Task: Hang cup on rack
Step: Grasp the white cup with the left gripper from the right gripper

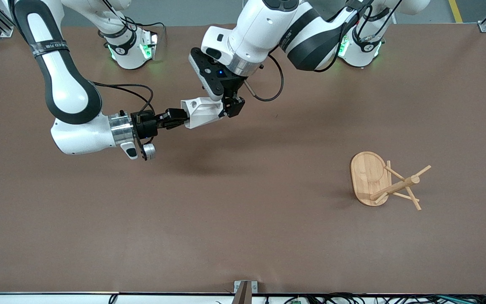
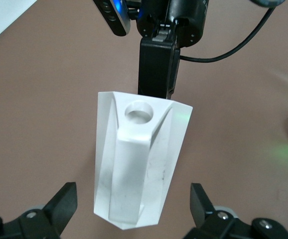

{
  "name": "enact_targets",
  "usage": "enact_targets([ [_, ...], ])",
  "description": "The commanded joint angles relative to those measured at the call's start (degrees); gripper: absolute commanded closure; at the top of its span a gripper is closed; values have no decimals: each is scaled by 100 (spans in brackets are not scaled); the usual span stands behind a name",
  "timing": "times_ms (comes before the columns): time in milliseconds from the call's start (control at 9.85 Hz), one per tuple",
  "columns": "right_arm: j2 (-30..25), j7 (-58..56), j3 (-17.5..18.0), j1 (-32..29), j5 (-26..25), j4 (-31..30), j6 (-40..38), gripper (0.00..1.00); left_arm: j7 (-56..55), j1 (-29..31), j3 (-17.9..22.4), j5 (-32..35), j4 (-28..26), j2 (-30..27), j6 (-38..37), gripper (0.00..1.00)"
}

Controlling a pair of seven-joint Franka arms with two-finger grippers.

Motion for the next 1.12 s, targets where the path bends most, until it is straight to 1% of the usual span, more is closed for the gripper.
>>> enact_targets([
  [0, -169, -91, 107, -89, 206, -174, -15, 100, 182, -69, -9, 120, -72, 250, 19, 0],
  [102, -177, -91, 107, -89, 206, -174, -15, 100, 226, -87, -9, 120, -72, 277, 19, 1],
  [203, -186, -91, 107, -89, 206, -174, -23, 100, 374, -79, -9, 111, -72, 286, 19, 7],
  [305, -186, -82, 107, -89, 206, -174, -23, 100, 472, -70, -9, 85, -72, 312, 19, 32],
  [406, -186, -91, 107, -89, 206, -174, -23, 100, 464, -70, -9, 67, -72, 321, 19, 72],
  [508, -186, -82, 107, -89, 206, -174, -23, 100, 473, -27, -9, 67, -72, 321, 2, 89],
  [609, -186, -82, 107, -89, 206, -174, -23, 100, 420, 9, -9, 59, -72, 312, -33, 97],
  [711, -195, -82, 107, -89, 206, -174, -23, 100, 289, 26, 0, 50, -72, 260, -129, 99],
  [812, -204, -73, 107, -89, 206, -174, -23, 100, 210, 122, 35, 58, -46, 198, -400, 99],
  [914, -204, 40, 107, -89, 206, -174, -32, 82, 218, 315, 44, 76, -46, 120, -559, 99],
  [1016, -247, 76, 90, -98, 206, -165, -119, 1, 209, 378, 44, 67, -37, 49, -752, 99],
])
